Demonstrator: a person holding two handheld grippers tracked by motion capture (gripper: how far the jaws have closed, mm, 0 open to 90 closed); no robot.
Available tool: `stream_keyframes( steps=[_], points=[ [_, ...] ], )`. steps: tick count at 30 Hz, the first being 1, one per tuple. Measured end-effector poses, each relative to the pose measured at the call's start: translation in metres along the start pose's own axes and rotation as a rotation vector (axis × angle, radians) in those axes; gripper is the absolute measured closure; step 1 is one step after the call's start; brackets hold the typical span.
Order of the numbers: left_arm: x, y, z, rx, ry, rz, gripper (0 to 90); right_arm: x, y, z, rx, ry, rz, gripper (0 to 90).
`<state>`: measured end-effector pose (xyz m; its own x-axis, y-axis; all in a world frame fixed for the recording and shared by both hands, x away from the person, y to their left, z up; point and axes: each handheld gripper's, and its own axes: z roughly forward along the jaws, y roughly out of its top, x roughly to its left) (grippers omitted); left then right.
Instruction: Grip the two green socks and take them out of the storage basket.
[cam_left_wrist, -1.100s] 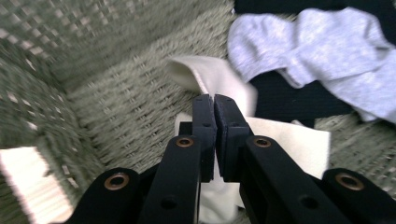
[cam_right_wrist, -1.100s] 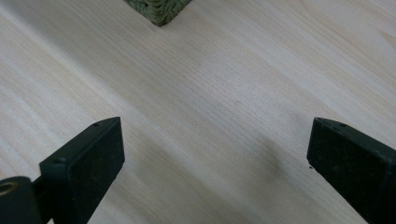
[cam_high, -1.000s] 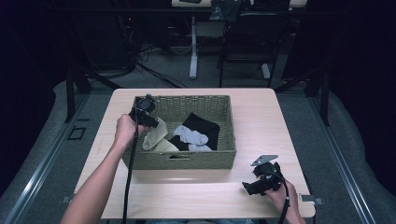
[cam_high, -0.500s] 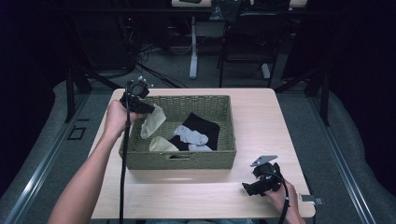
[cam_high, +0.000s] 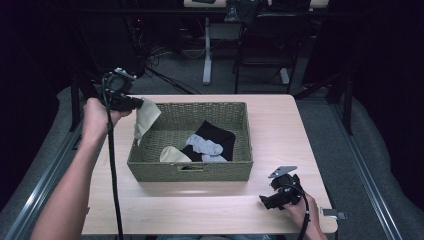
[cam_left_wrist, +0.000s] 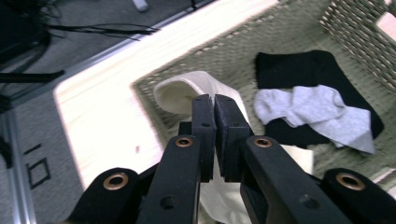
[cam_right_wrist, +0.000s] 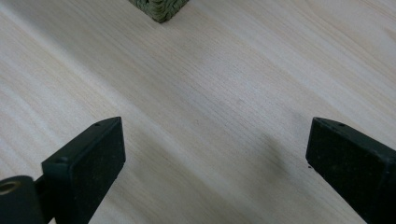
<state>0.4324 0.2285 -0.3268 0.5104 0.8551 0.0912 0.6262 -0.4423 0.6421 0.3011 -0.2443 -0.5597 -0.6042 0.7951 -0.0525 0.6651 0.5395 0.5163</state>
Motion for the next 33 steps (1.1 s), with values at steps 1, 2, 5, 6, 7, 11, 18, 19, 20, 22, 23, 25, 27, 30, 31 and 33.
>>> stream_keyframes(
  steps=[1,2,5,6,7,11,18,19,20,22,23,25,27,30,31,33],
  points=[
    [0.004,-0.002,-0.004,-0.004,0.002,-0.006,87.4,0.0,0.0,0.0,0.007,-0.007,-0.005,4.1],
    [0.008,-0.006,-0.009,-0.009,0.012,-0.015,87.4,0.001,0.0,0.002,-0.015,0.003,0.014,4.2],
    [0.016,-0.015,-0.017,-0.017,0.047,-0.033,87.3,0.0,0.0,0.001,0.004,-0.008,-0.006,4.2],
    [0.02,-0.019,-0.019,-0.013,0.052,-0.04,87.3,0.001,-0.001,0.001,-0.002,-0.003,0.008,4.2],
    [0.023,-0.023,-0.021,-0.01,0.063,-0.044,87.3,0.0,-0.001,0.001,-0.001,0.007,0.01,4.3],
    [0.035,-0.039,-0.027,-0.001,0.095,-0.069,87.3,0.0,0.0,0.002,0.0,-0.004,0.006,4.3],
    [0.054,-0.068,-0.026,0.027,0.145,-0.123,87.3,0.001,0.0,0.002,0.009,0.0,-0.004,4.4],
    [0.056,-0.072,-0.025,0.031,0.145,-0.133,87.3,0.002,-0.001,0.004,-0.005,-0.002,0.017,4.4],
    [0.059,-0.077,-0.024,0.035,0.145,-0.139,87.3,0.0,0.0,0.003,0.011,-0.006,0.005,4.4],
    [0.063,-0.086,-0.019,0.044,0.144,-0.16,87.3,0.0,0.0,0.003,0.011,-0.01,0.006,4.5],
    [0.065,-0.09,-0.016,0.05,0.14,-0.172,87.3,0.001,0.0,0.003,0.008,-0.005,0.002,4.5],
    [0.068,-0.099,-0.01,0.07,0.135,-0.184,87.3,0.002,0.0,0.003,0.012,-0.004,-0.001,4.5],
    [0.071,-0.108,-0.004,0.079,0.127,-0.203,87.3,0.002,0.0,0.003,0.013,-0.007,-0.004,4.5],
    [0.074,-0.118,0.006,0.102,0.116,-0.22,87.3,0.001,0.0,0.004,0.012,-0.004,0.001,4.5],
    [0.074,-0.121,0.01,0.107,0.114,-0.228,87.3,0.001,0.0,0.005,0.012,0.0,0.008,4.5],
    [0.076,-0.127,0.017,0.121,0.105,-0.238,87.4,0.001,0.0,0.004,0.017,-0.005,0.002,4.5]
  ],
)
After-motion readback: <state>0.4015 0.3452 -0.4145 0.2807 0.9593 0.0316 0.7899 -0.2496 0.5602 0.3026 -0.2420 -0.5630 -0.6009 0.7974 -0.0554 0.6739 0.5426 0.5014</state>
